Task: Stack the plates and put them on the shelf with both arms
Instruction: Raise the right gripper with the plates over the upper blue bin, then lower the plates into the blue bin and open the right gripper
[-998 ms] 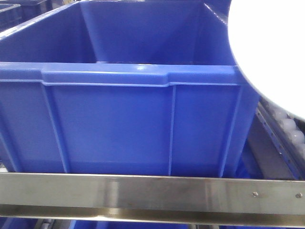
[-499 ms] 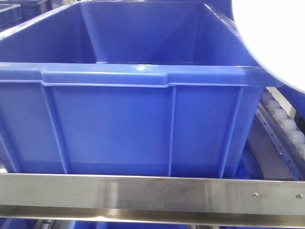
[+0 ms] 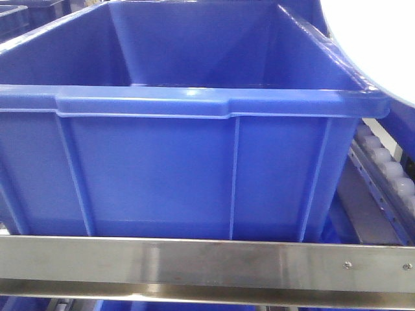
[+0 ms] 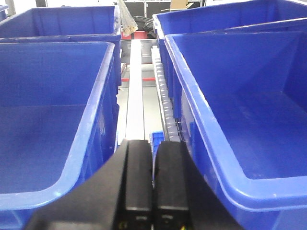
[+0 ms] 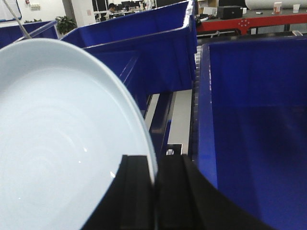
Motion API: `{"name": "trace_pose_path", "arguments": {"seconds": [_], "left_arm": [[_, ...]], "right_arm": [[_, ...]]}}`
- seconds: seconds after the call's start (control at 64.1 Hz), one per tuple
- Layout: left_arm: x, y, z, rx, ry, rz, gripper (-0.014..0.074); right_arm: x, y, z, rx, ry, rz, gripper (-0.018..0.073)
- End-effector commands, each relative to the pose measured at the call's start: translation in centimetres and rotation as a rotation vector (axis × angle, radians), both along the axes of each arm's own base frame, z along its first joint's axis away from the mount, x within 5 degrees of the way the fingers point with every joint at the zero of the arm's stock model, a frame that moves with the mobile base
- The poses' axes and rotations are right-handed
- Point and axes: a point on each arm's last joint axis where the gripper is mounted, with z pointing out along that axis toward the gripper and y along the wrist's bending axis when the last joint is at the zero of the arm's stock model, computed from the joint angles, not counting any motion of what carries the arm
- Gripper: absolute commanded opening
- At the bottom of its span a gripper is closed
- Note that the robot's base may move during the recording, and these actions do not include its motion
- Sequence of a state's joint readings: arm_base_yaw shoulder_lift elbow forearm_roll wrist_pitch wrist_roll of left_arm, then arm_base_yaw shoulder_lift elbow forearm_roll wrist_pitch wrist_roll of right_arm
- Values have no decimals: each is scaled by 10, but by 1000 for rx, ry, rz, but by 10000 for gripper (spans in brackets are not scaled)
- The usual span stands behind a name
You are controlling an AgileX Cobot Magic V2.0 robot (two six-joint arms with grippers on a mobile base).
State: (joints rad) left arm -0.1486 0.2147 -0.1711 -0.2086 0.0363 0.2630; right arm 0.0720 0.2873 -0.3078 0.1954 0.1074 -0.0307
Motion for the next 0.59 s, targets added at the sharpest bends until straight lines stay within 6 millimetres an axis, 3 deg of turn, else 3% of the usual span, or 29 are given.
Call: {"name": "trace_pose_path", "arguments": {"seconds": [0.0,0.249,0.577], "left_arm": [[0,1,17,-18,-98,15,80],[0,1,17,-18,-98,15,80],[0,1,17,-18,-98,15,80]], "right_arm": [[3,-1,24,21,-93,-13,41],[25,12,55,20,-52,96,41],[99,73,76,19,-22,318,46]]}}
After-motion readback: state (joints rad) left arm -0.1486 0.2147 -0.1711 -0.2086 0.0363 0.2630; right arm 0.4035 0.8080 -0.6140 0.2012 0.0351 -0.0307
